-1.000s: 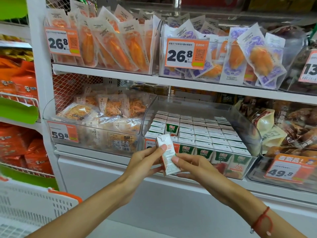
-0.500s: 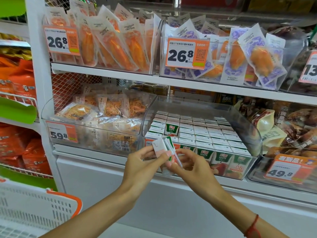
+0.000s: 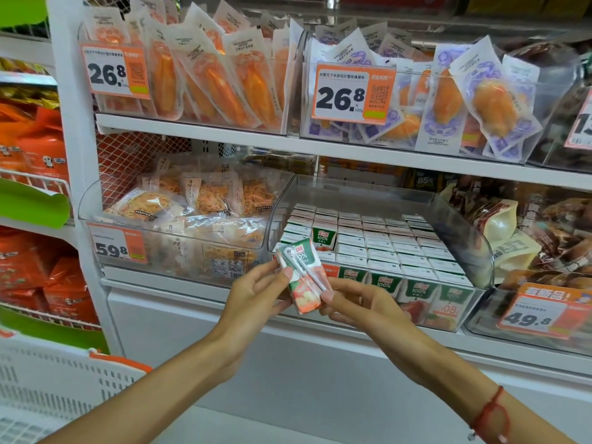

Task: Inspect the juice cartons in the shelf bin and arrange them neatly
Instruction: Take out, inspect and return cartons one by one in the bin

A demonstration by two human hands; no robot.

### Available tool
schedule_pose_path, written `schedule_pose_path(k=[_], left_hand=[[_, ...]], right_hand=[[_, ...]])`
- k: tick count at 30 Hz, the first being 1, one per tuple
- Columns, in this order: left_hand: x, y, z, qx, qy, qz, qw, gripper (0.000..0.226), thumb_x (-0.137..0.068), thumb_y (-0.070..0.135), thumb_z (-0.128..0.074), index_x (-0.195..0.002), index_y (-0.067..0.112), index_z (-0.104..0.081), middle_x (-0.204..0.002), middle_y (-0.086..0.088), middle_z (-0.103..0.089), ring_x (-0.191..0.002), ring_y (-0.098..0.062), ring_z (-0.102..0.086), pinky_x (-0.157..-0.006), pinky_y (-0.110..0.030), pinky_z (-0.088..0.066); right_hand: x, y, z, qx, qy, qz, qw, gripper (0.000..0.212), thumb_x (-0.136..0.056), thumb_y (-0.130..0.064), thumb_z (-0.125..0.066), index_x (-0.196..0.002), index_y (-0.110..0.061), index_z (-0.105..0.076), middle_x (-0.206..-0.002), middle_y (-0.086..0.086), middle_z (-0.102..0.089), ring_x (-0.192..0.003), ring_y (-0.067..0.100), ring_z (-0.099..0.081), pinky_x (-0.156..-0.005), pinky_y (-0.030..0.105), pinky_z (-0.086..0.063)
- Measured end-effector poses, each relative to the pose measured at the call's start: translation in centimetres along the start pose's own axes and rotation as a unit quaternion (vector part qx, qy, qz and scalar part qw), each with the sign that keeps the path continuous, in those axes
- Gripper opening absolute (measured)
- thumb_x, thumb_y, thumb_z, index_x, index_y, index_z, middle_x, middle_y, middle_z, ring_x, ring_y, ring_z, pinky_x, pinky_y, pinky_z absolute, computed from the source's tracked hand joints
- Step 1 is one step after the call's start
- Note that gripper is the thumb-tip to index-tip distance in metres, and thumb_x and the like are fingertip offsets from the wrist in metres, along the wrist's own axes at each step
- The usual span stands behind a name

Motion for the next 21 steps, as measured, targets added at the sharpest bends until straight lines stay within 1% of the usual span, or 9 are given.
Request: schedule_pose_path(k=[2, 4, 6, 9, 11, 14, 16, 18, 21], left_hand=[[0.0, -0.3, 0.3, 0.004, 0.015, 0.001, 1.0, 0.031, -0.095, 0.019, -0.059, -0.126, 0.015, -0.057, -0.109, -0.003, -0.075, -0.098, -0.014, -0.072, -0.08, -0.022, -0.059], [0.0, -0.6, 0.5, -0.009, 0.025, 0.005, 1.0, 0.028, -0.095, 0.017, -0.06, -0.123, 0.018, -0.058, -0.109, -0.004, -0.074, -0.097, -0.013, -0.072, -0.079, -0.022, -0.059], [0.0, -0.9, 0.2, -0.007, 0.02, 0.014, 1.0, 0.023, -0.096, 0.015, -0.059, -0.117, 0.024, -0.062, -0.106, -0.001, -0.075, -0.097, -0.011, -0.072, -0.08, -0.023, -0.059], [-0.2, -0.9, -0.5, 0.024, 0.006, 0.032, 0.999, 0.02, -0.096, 0.015, -0.058, -0.105, 0.03, -0.067, -0.096, 0.002, -0.077, -0.091, -0.011, -0.073, -0.078, -0.027, -0.059], [-0.3, -0.8, -1.0, 0.023, -0.014, 0.031, 0.999, 0.018, -0.093, 0.022, -0.061, -0.109, 0.027, -0.068, -0.098, 0.002, -0.077, -0.092, -0.012, -0.073, -0.079, -0.027, -0.058], [0.2, -0.8, -1.7, -0.005, -0.052, 0.016, 0.998, 0.043, -0.076, 0.038, -0.069, -0.117, 0.023, -0.066, -0.102, 0.001, -0.077, -0.096, -0.014, -0.073, -0.081, -0.024, -0.059], [0.4, -0.7, -1.7, -0.014, -0.059, 0.01, 0.998, 0.049, -0.072, 0.038, -0.07, -0.118, 0.023, -0.066, -0.102, 0.0, -0.076, -0.096, -0.015, -0.073, -0.081, -0.024, -0.059], [0.4, -0.3, -1.5, -0.018, -0.058, -0.003, 0.998, 0.052, -0.069, 0.037, -0.073, -0.119, 0.024, -0.065, -0.105, 0.002, -0.076, -0.097, -0.013, -0.072, -0.08, -0.024, -0.059], [0.2, 0.6, -1.3, -0.073, -0.058, -0.052, 0.994, 0.066, -0.06, 0.037, -0.08, -0.123, 0.032, -0.061, -0.114, 0.012, -0.072, -0.104, -0.004, -0.068, -0.086, -0.02, -0.054]], right_hand=[[0.0, -0.5, 0.3, 0.009, 0.039, 0.018, 0.999, 0.032, -0.079, -0.036, -0.073, -0.109, -0.032, -0.067, -0.093, -0.012, -0.074, -0.09, 0.003, -0.068, -0.077, 0.012, -0.052], [0.1, -1.1, 0.6, 0.044, 0.083, 0.05, 0.994, 0.034, -0.078, -0.024, -0.079, -0.107, -0.033, -0.065, -0.087, -0.017, -0.073, -0.081, 0.0, -0.067, -0.069, 0.01, -0.051], [0.4, -1.4, 0.7, 0.079, 0.117, 0.08, 0.987, 0.04, -0.074, -0.018, -0.083, -0.106, -0.032, -0.063, -0.088, -0.014, -0.071, -0.078, 0.003, -0.066, -0.068, 0.015, -0.054], [0.9, -1.7, 0.6, 0.125, 0.15, 0.118, 0.974, 0.044, -0.07, -0.021, -0.087, -0.102, -0.035, -0.06, -0.09, -0.012, -0.067, -0.078, 0.005, -0.062, -0.066, 0.018, -0.053], [1.3, -1.9, 0.5, 0.158, 0.16, 0.144, 0.964, 0.046, -0.067, -0.024, -0.089, -0.099, -0.035, -0.059, -0.086, -0.015, -0.065, -0.076, 0.004, -0.056, -0.064, 0.016, -0.048], [1.8, -2.0, -0.1, 0.205, 0.154, 0.169, 0.952, 0.05, -0.064, -0.029, -0.09, -0.1, -0.033, -0.056, -0.084, -0.017, -0.06, -0.078, 0.004, -0.053, -0.066, 0.015, -0.044], [1.9, -2.1, -0.3, 0.228, 0.136, 0.172, 0.949, 0.049, -0.065, -0.035, -0.088, -0.101, -0.034, -0.054, -0.088, -0.019, -0.059, -0.082, 0.006, -0.054, -0.069, 0.018, -0.046], [1.7, -2.1, 0.1, 0.192, 0.092, 0.148, 0.966, 0.039, -0.072, -0.032, -0.084, -0.101, -0.03, -0.058, -0.092, -0.015, -0.062, -0.083, 0.008, -0.058, -0.074, 0.023, -0.05], [1.5, -2.0, 1.3, 0.085, 0.023, 0.1, 0.991, 0.018, -0.09, -0.025, -0.066, -0.108, -0.026, -0.067, -0.099, -0.012, -0.07, -0.094, 0.008, -0.066, -0.083, 0.022, -0.053]])
Point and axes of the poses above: each hand's wrist, its own x-axis away from the middle knuckle, its own z-axis out of the back of the hand, y = z × x, the point moved 7 cm from there along -x, towards the middle knuckle
